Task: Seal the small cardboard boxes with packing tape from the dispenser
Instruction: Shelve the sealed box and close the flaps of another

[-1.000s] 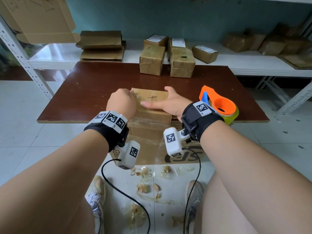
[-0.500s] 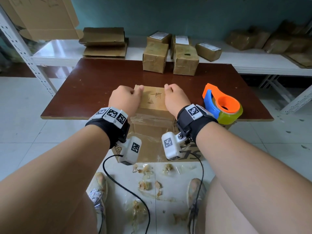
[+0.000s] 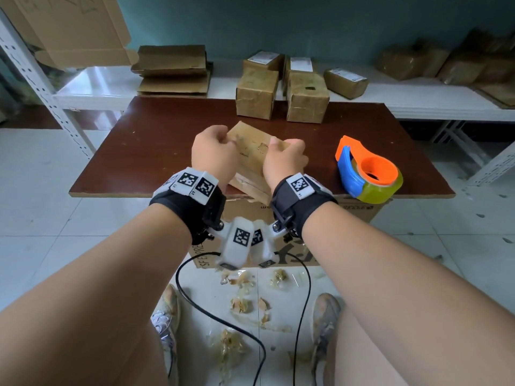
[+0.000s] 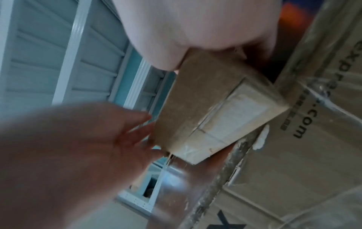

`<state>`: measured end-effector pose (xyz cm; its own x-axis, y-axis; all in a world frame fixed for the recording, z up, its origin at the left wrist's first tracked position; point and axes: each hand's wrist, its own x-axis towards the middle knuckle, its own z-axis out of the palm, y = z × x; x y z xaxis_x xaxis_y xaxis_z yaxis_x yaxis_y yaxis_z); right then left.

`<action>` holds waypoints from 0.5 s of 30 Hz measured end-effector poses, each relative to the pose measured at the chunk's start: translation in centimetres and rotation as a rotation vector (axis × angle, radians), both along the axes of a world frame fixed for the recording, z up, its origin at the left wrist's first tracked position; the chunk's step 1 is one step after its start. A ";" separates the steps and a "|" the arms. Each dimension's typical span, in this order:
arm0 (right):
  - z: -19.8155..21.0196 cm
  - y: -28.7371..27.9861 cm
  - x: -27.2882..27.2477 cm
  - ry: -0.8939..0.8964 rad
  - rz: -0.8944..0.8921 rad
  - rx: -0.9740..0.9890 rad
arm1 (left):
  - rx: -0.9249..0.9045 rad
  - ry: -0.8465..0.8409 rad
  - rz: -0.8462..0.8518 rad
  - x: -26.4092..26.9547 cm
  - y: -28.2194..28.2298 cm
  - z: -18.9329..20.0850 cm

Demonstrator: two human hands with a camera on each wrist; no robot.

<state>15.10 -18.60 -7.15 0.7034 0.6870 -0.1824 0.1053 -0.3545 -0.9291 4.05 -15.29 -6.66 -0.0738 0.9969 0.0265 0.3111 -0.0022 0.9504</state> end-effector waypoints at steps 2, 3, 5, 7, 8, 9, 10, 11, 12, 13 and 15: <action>0.3 0.4 -0.2 0.048 -0.075 -0.004 | -0.176 -0.132 0.042 0.9 0.2 0.4; 0.6 0.6 -0.3 0.078 -0.093 -0.024 | -0.270 -0.183 0.093 0.9 0.8 0.3; 1.1 0.8 0.0 0.174 -0.096 -0.068 | -0.352 -0.228 0.159 0.5 2.2 -0.4; 1.3 0.5 0.3 0.286 -0.065 -0.083 | -0.314 -0.249 0.159 -0.3 2.3 0.4; 1.5 0.2 0.4 0.317 -0.046 -0.067 | -0.258 -0.270 0.179 -0.6 2.2 0.9; 1.6 -0.3 0.6 0.337 -0.010 -0.050 | -0.211 -0.309 0.175 -0.9 2.4 1.0; 1.8 -0.7 0.7 0.344 0.025 -0.043 | -0.174 -0.347 0.148 -1.1 2.5 1.0; 1.8 -1.1 1.0 0.346 0.049 -0.044 | -0.152 -0.378 0.101 -1.2 2.7 0.9; 1.9 -1.3 1.3 0.357 0.065 -0.048 | -0.146 -0.373 0.041 -1.1 2.7 0.8; 2.0 -1.7 1.6 0.385 0.075 -0.049 | -0.162 -0.339 -0.019 -1.0 2.7 0.5; 2.0 -1.9 2.2 0.424 0.121 -0.070 | -0.227 -0.277 -0.124 -0.7 2.2 -0.3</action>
<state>17.33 -20.46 -5.11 0.4721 0.7353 -0.4862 -0.2352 -0.4265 -0.8734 3.30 -13.06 -6.99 0.0744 0.9769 -0.2006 0.0526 0.1970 0.9790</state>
